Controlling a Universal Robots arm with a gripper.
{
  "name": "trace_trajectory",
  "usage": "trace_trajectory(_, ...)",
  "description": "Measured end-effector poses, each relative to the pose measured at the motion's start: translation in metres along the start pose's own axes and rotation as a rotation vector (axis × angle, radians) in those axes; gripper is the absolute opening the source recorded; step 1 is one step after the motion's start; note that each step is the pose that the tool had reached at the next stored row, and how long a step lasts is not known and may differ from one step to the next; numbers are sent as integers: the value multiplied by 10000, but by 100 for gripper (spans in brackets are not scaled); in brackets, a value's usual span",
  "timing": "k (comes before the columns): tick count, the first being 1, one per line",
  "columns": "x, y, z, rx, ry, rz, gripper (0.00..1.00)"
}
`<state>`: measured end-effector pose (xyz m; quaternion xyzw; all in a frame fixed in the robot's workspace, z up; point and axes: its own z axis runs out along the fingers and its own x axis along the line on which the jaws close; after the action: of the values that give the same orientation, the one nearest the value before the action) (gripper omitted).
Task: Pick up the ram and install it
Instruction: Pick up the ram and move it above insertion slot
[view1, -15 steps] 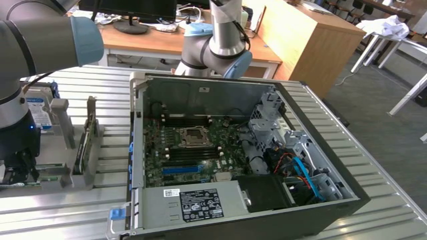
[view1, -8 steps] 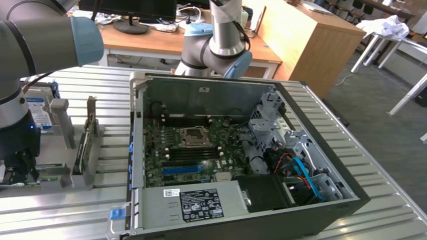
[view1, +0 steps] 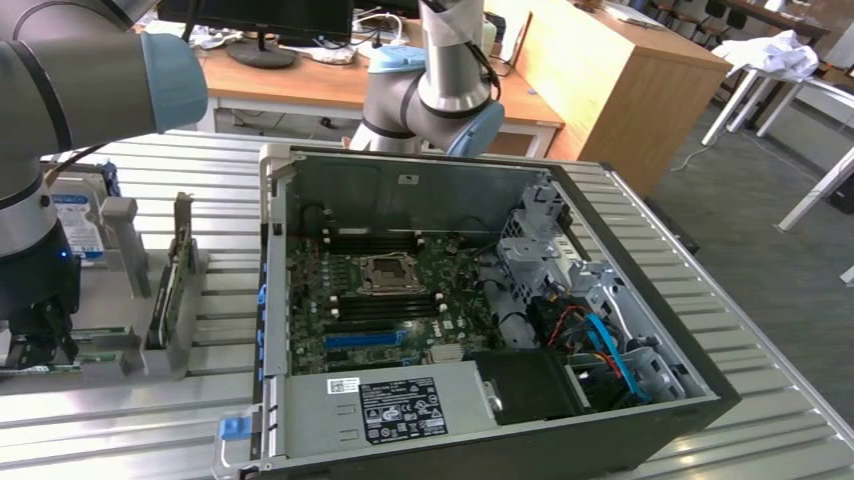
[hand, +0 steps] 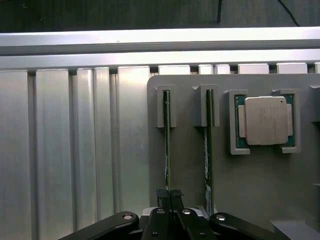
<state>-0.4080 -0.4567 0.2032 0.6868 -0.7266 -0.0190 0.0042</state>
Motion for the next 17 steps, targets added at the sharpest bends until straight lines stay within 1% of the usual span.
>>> trace_trajectory(11, 0, -2, 0, -6, 0, -48, 12)
trace_trajectory(17, -2, 1, -89, -8, 2, -48, 12)
